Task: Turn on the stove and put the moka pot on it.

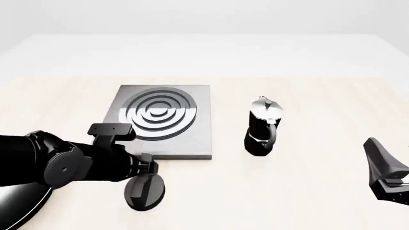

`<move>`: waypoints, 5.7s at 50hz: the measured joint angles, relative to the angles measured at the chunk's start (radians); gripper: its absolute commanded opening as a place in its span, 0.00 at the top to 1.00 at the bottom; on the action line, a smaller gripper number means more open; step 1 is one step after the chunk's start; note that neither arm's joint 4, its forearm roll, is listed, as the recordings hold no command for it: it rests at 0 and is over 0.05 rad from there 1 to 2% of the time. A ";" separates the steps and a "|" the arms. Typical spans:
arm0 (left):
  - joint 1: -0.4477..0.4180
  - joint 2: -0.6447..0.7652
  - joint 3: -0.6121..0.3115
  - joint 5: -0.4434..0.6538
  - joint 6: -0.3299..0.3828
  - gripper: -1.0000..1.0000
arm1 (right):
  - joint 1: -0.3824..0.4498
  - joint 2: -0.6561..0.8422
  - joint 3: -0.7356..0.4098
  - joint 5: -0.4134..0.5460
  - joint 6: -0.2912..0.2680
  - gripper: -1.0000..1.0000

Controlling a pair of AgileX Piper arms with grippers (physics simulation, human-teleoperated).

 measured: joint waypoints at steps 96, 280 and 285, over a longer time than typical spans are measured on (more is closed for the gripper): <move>0.514 -0.993 0.322 -0.214 0.282 0.00 | 0.123 0.231 -0.461 0.482 0.073 0.00; 0.559 -1.109 0.517 -0.415 0.320 0.00 | 0.400 1.144 -0.376 -0.234 0.267 1.00; 0.559 -1.131 0.517 -0.398 0.321 0.00 | 0.414 1.065 -0.397 -0.128 0.233 1.00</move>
